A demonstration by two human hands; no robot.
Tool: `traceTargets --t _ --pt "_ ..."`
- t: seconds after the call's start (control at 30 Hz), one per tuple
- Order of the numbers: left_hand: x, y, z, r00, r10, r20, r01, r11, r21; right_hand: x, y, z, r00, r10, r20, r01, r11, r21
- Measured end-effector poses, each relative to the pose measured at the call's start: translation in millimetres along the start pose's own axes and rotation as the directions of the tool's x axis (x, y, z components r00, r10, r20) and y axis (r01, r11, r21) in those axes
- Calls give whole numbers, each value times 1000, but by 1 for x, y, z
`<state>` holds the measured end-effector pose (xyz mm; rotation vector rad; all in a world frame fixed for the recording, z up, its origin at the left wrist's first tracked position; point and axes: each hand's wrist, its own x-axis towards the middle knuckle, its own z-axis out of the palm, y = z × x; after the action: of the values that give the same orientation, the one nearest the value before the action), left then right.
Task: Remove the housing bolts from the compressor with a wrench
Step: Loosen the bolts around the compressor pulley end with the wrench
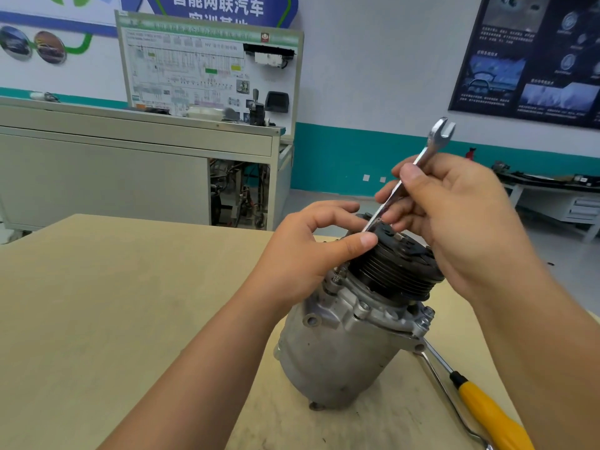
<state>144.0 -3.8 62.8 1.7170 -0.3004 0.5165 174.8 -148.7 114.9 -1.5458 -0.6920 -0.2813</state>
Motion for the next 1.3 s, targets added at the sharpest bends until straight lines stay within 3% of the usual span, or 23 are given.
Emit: traceTargets --t 0.13,0.4,0.63,0.87,1.1,1.3 --pt "1 -1 -2 998 -16 54 17 1000 -18 6 4 8 1000 8 -4 -9 997 -83" --pt "1 -1 1 1000 -11 14 12 996 -88 6 0 16 995 -69 76 72 996 -48" --pt "1 -4 -4 998 -16 68 23 995 -99 5 2 16 997 -16 81 21 998 -64" --pt "-1 0 -7 993 -4 120 11 998 -62 -6 1 19 982 -106 157 117 991 -66" --pt "-1 1 -3 996 -11 91 21 993 -115 -8 7 16 985 -154 83 145 983 109" --pt "0 2 -4 996 -24 85 35 990 -135 -7 9 14 996 -84 23 77 971 225"
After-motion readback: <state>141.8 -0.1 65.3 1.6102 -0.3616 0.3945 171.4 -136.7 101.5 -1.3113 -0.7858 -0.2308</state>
